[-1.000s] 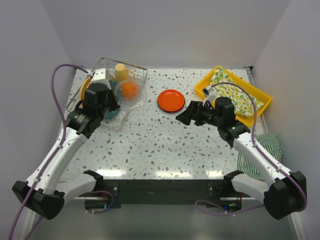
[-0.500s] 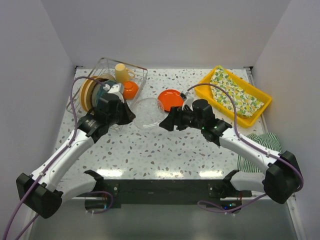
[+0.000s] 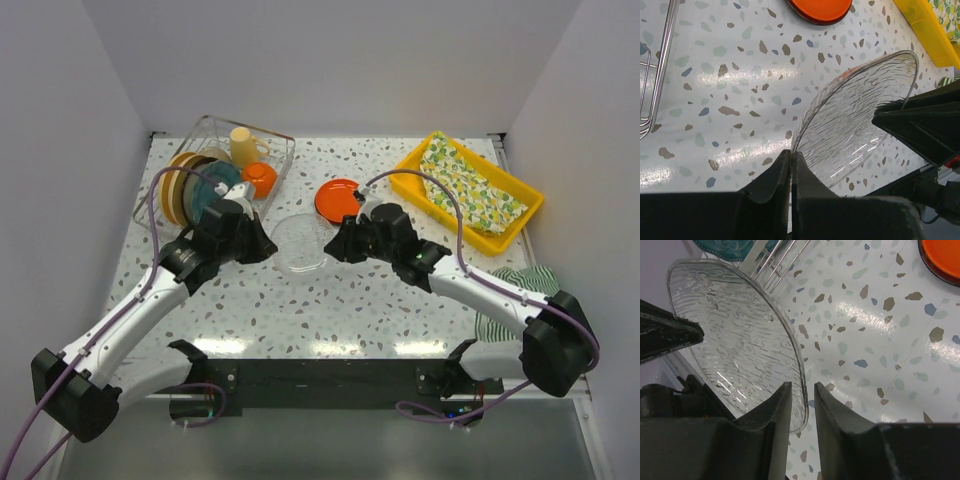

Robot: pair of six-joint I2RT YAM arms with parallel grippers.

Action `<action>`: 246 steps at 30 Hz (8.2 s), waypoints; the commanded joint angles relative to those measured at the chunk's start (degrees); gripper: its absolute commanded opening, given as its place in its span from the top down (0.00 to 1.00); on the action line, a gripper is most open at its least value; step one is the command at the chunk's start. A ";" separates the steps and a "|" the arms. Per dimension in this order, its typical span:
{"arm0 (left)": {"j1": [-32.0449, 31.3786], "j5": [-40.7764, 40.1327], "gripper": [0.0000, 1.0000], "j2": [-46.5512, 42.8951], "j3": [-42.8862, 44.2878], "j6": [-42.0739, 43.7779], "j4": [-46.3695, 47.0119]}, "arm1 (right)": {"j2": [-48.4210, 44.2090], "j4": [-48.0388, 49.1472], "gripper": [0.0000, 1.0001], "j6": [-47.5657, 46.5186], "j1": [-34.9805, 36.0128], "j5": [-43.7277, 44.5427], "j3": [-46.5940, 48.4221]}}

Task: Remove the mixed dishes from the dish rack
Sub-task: Place the plate at the center of the board, then pick up the plate from the dish rack, then place the plate at the center of the board.

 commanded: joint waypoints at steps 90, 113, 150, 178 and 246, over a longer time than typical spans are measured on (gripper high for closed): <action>23.72 -21.34 0.39 16.82 17.01 35.69 7.14 | -9.40 -19.74 0.02 -16.37 -23.19 -11.13 5.76; 30.06 -12.64 0.59 27.89 21.67 38.15 6.35 | -9.40 -18.43 0.02 -16.38 -23.01 -14.73 4.36; 30.23 1.43 1.00 19.29 25.88 37.88 2.39 | -10.01 -15.70 0.02 -14.00 -22.93 -16.14 2.24; 30.24 -2.53 1.00 13.31 35.90 39.38 -0.95 | -10.80 -14.21 0.02 -11.81 -22.84 -18.77 2.33; 17.40 18.67 0.04 -2.77 -0.57 12.99 14.71 | -10.97 12.78 1.00 14.56 -21.24 -25.72 -14.89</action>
